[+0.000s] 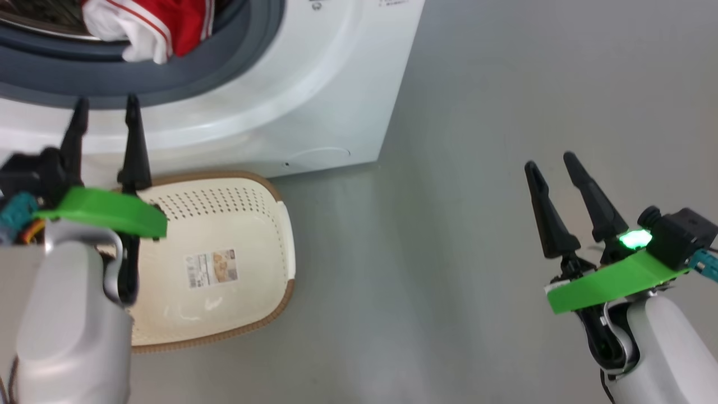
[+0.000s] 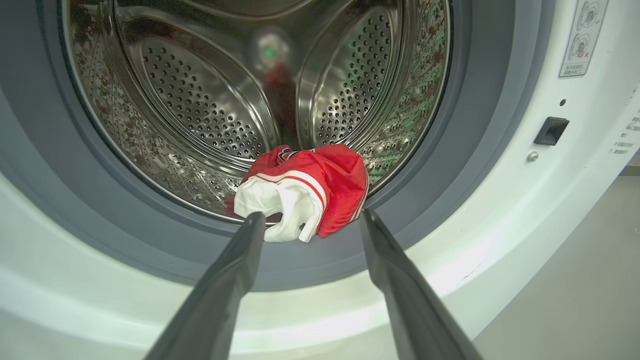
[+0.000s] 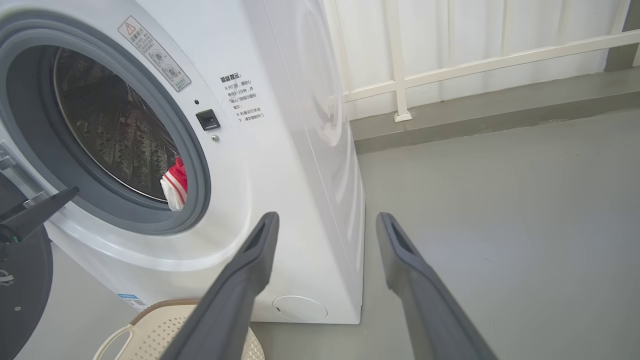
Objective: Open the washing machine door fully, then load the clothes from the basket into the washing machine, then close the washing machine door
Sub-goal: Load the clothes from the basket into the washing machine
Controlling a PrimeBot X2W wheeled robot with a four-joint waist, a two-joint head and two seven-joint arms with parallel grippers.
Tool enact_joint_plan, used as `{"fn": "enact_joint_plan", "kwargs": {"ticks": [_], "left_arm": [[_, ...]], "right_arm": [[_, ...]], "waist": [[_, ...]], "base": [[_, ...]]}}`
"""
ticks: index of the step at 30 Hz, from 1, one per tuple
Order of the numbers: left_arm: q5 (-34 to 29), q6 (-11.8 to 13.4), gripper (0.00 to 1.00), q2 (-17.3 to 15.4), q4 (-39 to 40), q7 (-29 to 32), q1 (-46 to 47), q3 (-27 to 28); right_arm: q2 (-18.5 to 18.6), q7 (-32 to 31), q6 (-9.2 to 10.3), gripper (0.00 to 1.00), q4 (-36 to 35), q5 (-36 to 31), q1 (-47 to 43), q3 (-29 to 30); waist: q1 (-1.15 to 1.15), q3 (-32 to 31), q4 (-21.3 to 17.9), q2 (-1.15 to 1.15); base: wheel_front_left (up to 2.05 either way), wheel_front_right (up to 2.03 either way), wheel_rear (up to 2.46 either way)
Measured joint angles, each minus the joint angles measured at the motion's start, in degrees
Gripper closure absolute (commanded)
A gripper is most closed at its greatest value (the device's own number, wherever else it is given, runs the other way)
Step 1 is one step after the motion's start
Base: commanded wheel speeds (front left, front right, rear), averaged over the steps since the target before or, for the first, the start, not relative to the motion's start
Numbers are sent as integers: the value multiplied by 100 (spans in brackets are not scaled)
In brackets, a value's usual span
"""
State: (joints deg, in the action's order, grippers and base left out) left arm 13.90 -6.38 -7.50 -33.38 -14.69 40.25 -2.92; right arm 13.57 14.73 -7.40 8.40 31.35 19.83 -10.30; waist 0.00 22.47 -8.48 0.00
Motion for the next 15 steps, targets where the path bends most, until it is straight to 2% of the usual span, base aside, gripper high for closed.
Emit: {"fn": "enact_joint_plan", "kwargs": {"ticks": [15], "left_arm": [[-82,-2,0,199,876,0,-1629,322]], "right_arm": [[91,0,0,0,209,1,-511,-47]], "waist": [[0,-856,197,0]], "base": [[0,0,0]]}}
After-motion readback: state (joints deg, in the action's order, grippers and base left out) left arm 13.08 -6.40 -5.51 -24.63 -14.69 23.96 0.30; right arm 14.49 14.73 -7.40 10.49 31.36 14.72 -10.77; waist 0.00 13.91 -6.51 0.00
